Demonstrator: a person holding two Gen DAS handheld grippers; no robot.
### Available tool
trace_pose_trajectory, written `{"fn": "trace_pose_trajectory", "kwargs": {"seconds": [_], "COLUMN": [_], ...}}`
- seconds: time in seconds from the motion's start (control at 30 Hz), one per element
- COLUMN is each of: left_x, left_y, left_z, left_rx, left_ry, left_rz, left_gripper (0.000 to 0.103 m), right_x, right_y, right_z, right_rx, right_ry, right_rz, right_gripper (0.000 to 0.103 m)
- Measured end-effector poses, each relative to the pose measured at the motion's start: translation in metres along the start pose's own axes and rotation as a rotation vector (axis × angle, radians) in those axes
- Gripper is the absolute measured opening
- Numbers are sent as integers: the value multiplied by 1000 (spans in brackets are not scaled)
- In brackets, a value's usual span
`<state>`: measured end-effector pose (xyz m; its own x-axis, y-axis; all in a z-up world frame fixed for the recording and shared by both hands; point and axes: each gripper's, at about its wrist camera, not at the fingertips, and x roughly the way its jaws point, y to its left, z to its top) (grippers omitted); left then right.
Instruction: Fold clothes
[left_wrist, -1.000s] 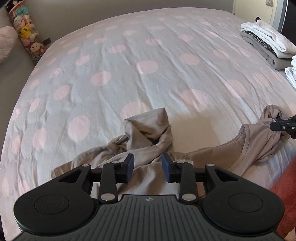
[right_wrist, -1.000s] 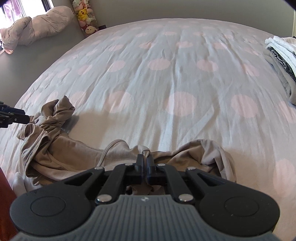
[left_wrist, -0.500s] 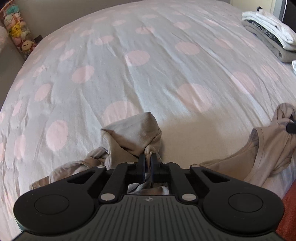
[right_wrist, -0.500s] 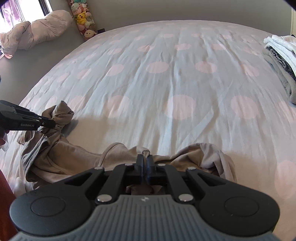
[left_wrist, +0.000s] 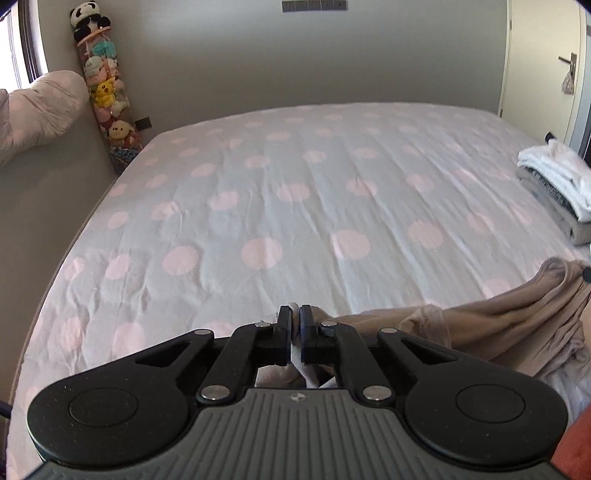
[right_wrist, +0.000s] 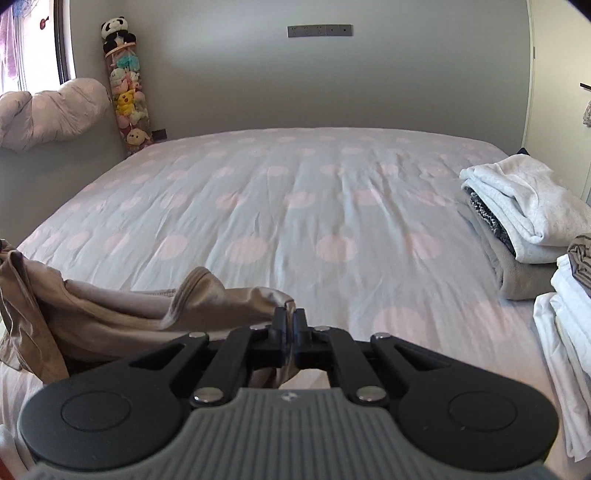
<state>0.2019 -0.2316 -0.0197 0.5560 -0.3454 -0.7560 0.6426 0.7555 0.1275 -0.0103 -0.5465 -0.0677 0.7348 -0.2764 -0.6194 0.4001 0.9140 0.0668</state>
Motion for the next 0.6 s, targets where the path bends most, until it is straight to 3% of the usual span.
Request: {"fn": "trace_pose_trajectory", "kwargs": {"seconds": [0.23, 0.6], "left_x": [31, 44], "left_y": [11, -10], "left_z": [-64, -121], "left_rx": [46, 208], "left_ry": [287, 544], "left_rz": [26, -70], "left_gripper": [2, 2], "right_x": [26, 33], "right_y": [9, 19], "right_z": [-38, -54], "right_rx": [-22, -106], "right_ry": [188, 359], "right_rz": [52, 113], "right_gripper": [4, 4]}}
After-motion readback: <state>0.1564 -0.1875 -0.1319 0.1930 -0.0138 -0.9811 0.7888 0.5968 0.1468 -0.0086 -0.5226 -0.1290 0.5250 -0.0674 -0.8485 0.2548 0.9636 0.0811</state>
